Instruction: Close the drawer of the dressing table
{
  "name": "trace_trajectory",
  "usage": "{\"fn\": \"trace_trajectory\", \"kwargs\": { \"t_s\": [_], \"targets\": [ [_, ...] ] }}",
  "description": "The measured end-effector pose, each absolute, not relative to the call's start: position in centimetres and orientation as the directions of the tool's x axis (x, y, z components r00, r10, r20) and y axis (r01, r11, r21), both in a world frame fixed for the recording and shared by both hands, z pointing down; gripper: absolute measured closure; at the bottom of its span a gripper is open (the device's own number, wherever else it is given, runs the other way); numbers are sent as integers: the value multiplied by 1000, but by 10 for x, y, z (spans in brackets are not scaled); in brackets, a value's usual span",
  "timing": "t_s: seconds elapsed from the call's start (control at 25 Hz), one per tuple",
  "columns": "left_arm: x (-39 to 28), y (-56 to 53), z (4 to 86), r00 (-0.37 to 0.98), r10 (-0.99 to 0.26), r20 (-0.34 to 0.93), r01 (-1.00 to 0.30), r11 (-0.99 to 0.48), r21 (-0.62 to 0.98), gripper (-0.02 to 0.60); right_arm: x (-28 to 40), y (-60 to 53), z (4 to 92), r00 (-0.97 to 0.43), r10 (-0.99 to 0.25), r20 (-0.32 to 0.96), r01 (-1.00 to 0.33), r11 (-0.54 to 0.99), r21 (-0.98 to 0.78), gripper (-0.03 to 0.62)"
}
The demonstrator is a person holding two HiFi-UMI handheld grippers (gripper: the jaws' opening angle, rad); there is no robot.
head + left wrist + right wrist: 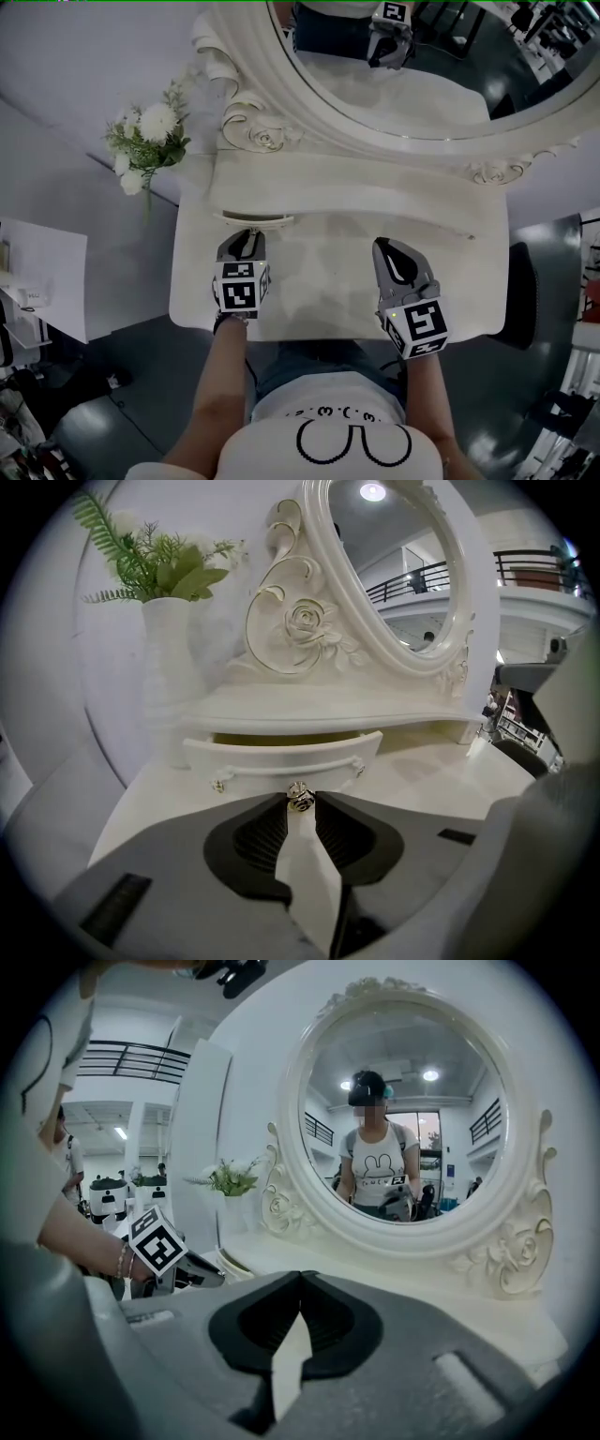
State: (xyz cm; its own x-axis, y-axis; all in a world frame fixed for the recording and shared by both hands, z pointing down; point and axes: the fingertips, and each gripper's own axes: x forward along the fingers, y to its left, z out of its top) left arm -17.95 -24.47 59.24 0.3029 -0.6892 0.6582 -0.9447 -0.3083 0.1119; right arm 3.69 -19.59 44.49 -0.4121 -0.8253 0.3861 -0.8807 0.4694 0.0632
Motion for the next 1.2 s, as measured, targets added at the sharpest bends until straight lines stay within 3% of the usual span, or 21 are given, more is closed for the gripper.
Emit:
{"fn": "trace_trajectory", "kwargs": {
  "t_s": [1.2],
  "targets": [
    [-175,-279,594,291,-691,662,-949,-294,110,488,49,-201,444,-405,-822,400,-880,469,72,594]
  ]
}}
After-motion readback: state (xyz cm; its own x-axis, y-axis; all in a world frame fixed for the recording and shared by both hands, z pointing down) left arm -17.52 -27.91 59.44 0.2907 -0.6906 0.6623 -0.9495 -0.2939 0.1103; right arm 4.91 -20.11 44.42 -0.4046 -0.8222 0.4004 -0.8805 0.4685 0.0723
